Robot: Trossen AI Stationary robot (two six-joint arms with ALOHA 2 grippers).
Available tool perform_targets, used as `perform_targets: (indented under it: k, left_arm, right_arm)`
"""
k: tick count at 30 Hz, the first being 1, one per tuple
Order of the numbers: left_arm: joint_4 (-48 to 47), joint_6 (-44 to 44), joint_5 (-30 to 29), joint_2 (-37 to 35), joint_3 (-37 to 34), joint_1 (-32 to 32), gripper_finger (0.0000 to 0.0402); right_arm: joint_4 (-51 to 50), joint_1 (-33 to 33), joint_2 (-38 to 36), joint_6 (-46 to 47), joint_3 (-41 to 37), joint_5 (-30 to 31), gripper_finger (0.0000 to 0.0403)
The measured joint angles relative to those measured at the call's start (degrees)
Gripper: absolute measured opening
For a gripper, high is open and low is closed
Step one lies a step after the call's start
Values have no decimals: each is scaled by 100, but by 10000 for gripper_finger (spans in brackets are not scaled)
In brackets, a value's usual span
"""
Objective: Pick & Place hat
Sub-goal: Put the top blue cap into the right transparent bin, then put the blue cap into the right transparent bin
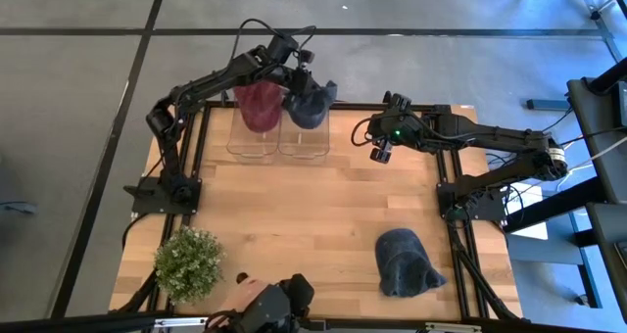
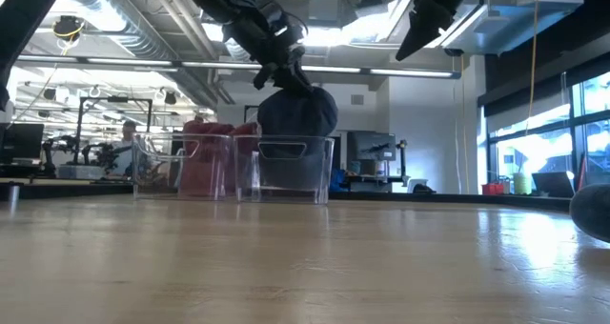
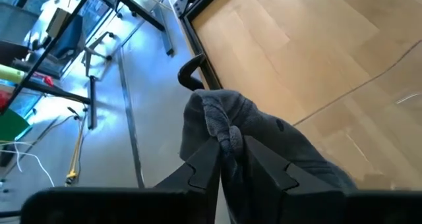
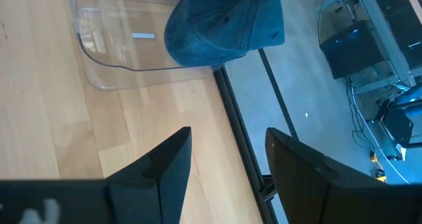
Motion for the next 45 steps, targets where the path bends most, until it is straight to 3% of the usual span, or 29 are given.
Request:
perform_targets:
  k: [16, 24, 28, 31, 35, 39, 42, 45]
  left_arm:
    - [38, 204, -699, 0, -1, 106, 77]
    - [95, 149, -733, -2, -2, 131, 131]
    - [354, 91, -1268, -2, -1, 131, 155]
    - [743, -594, -1483, -53, -2, 157, 164]
    - [1100, -2235, -1276, -269, -2, 175, 165]
    - [830, -3871, -372, -444, -2, 84, 162]
    - [600, -4589, 522, -542, -2, -193, 163]
    - [530, -4898, 598, -569, -2, -797, 164]
  right_arm:
    - [-3, 2, 2, -15, 0, 0, 194]
    - [-5, 2, 2, -17, 0, 0, 194]
    - [-3, 2, 2, 2, 0, -1, 194]
    - [-3, 2, 2, 112, 0, -2, 194]
    - [0, 2, 2, 298, 0, -2, 194]
    - [2, 2, 2, 457, 0, -6, 194]
    - [-32, 2, 2, 818, 0, -83, 194]
    - [-52, 0, 2, 1167, 0, -714, 194]
